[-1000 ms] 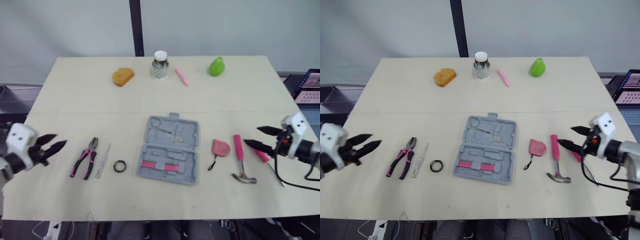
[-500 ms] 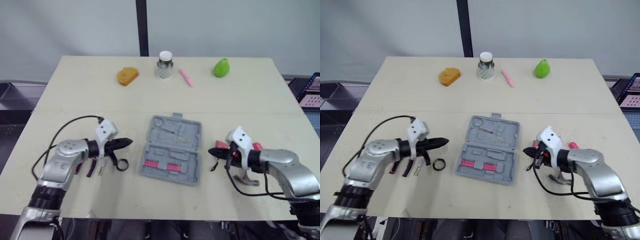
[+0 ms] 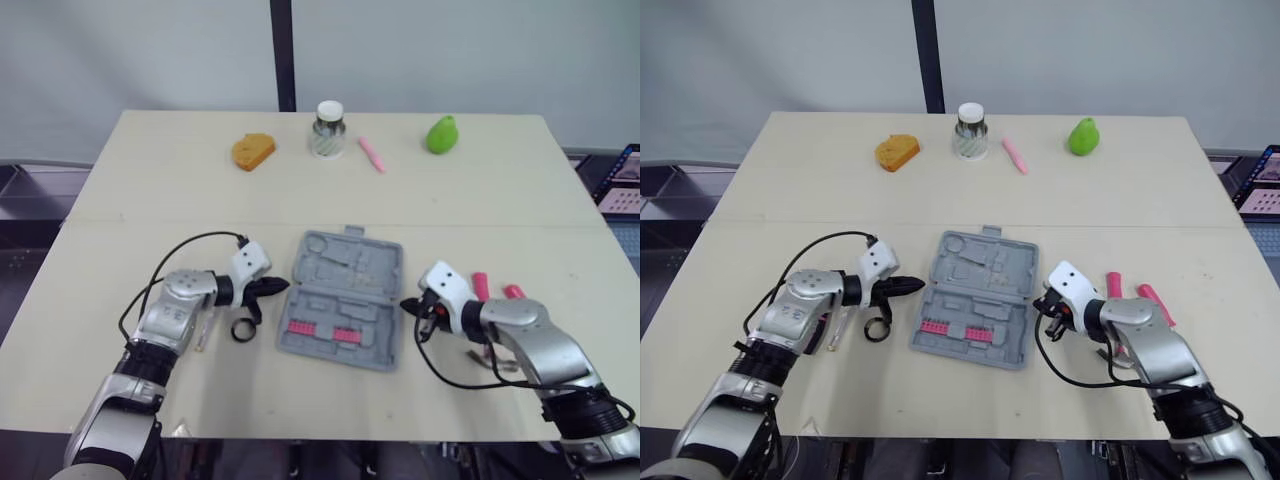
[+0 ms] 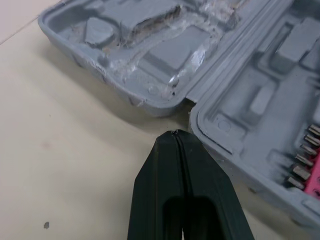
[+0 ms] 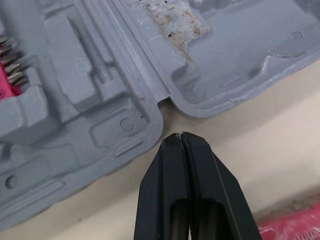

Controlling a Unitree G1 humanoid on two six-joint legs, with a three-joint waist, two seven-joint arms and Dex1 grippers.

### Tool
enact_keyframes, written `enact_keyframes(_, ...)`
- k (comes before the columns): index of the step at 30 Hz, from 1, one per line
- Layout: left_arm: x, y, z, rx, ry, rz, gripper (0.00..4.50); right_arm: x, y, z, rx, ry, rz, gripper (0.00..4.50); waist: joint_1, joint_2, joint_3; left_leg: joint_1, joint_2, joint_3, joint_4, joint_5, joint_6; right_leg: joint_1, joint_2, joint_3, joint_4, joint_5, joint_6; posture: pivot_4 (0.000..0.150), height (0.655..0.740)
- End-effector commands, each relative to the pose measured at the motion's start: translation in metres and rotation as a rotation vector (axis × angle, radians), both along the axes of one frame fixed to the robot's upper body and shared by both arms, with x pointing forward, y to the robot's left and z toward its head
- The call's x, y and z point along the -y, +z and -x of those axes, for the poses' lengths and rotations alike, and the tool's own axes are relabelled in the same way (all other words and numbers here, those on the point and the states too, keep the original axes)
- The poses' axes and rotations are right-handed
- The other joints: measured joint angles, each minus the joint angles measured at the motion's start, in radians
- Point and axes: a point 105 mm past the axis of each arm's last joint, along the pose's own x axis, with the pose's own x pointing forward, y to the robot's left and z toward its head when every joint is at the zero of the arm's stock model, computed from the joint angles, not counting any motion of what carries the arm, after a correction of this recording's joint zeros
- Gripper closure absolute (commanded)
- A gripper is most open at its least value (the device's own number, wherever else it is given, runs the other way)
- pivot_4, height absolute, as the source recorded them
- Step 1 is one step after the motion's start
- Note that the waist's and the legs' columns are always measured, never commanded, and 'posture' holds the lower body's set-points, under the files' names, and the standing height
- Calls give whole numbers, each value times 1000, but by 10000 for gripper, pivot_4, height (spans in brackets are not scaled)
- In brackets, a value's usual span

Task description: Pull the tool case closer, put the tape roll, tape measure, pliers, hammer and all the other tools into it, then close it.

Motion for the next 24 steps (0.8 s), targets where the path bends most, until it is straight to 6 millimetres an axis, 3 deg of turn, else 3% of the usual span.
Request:
enact_keyframes(1, 5, 5, -2, 31, -17, 8, 45000, -4, 5, -3, 36, 15, 11, 44359, 0, 0, 0, 0, 0, 0, 0, 0, 0, 0, 0, 0, 0, 0, 0, 1500, 7400)
enact_keyframes(24, 19, -3, -6, 44, -9, 56, 45000, -13, 3, -5, 37, 54, -8, 44359, 0, 0, 0, 0, 1, 0, 1, 0, 0, 0, 1, 0, 0, 0, 0, 1500, 7400)
